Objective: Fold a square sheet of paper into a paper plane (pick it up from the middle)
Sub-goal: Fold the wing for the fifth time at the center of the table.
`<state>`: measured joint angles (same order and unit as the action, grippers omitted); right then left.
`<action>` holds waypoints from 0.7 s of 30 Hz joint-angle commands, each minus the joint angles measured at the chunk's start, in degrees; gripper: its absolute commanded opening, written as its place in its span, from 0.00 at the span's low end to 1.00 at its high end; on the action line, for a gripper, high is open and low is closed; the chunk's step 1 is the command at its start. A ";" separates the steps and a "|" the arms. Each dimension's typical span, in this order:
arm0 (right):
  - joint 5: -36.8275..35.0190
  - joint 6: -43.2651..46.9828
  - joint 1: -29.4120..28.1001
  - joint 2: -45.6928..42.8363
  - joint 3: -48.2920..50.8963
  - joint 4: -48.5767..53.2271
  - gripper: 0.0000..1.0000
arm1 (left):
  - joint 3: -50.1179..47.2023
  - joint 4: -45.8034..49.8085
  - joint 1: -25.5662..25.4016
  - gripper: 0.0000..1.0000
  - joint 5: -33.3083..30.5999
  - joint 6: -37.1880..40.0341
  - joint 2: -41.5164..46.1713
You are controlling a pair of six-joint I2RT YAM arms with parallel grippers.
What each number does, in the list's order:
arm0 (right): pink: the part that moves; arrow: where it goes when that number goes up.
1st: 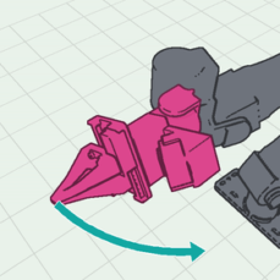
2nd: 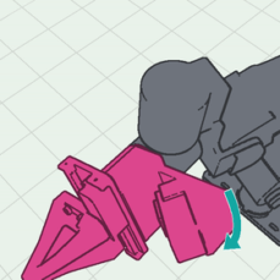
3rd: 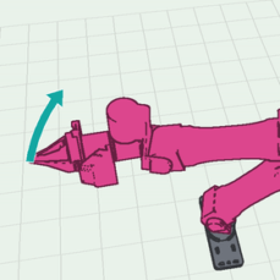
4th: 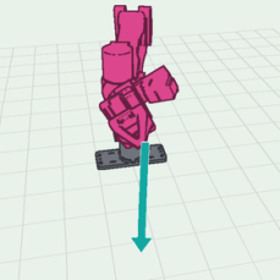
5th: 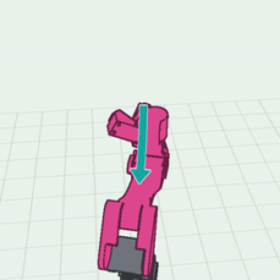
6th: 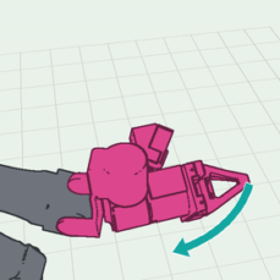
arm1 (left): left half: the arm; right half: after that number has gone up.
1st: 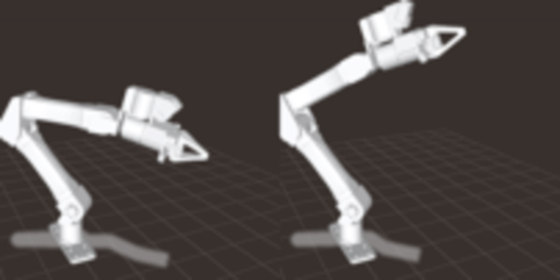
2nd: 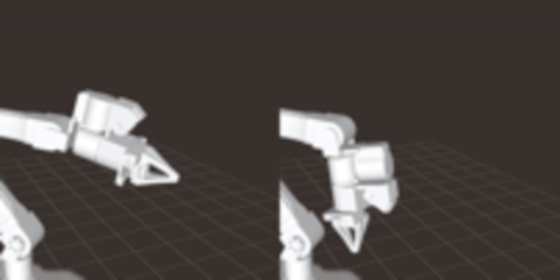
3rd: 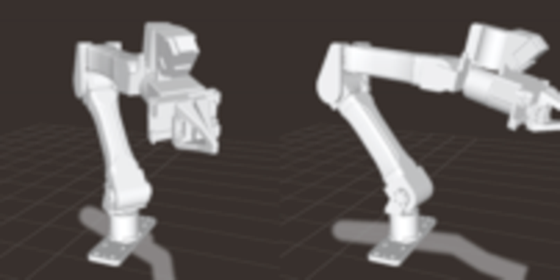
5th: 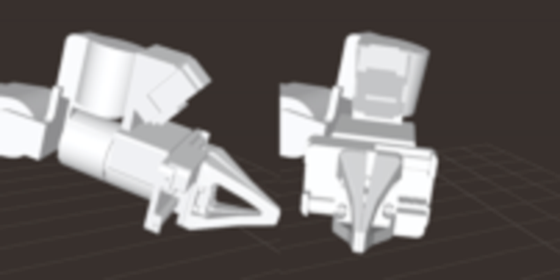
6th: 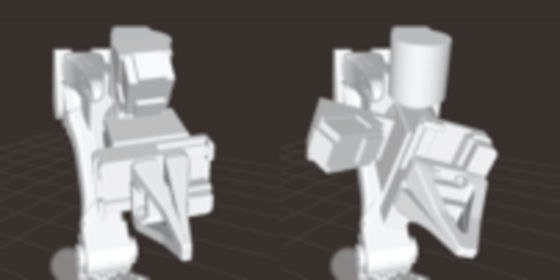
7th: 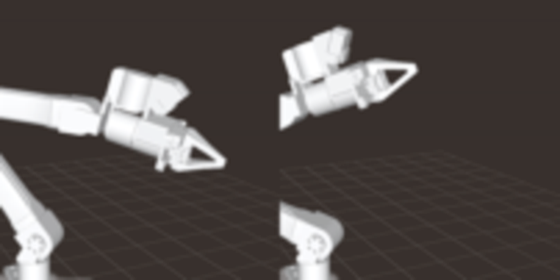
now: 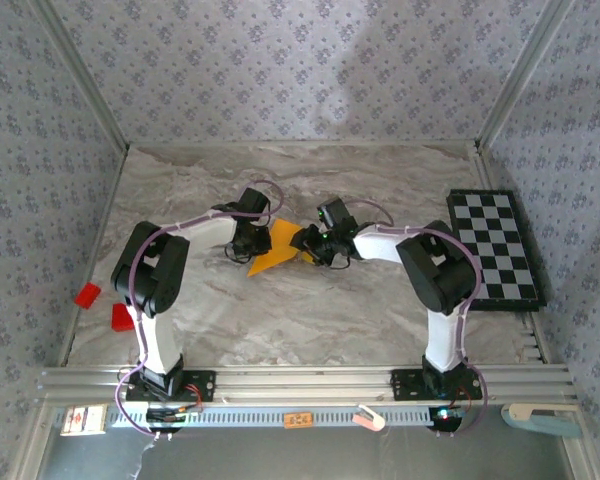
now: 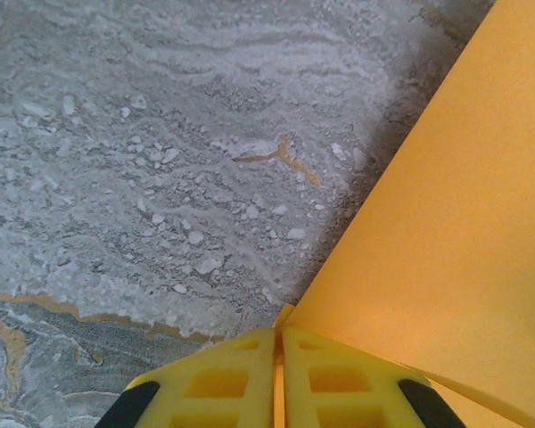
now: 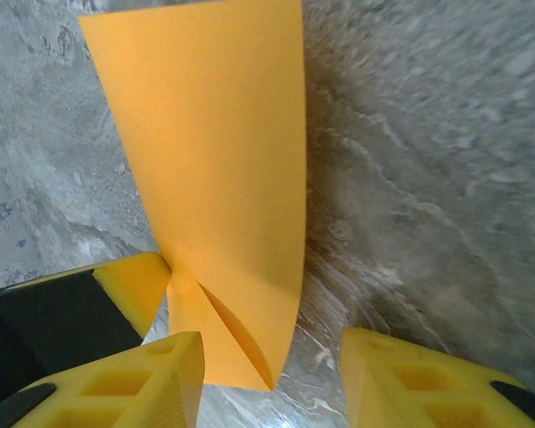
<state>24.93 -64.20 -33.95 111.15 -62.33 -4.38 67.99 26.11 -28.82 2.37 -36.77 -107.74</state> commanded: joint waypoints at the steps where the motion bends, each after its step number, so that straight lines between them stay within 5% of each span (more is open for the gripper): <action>1: 1.58 -3.21 -0.58 1.72 -1.73 -1.01 0.44 | 0.04 1.26 0.23 0.10 1.15 -0.91 -2.26; 21: 5.50 -11.62 -2.24 3.78 0.10 -10.36 0.30 | -0.29 0.63 0.30 0.10 1.34 -1.07 -1.34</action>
<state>29.45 -73.89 -35.79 113.32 -62.57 -13.80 67.99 26.09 -28.82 2.37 -37.19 -107.74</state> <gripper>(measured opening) 0.309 0.102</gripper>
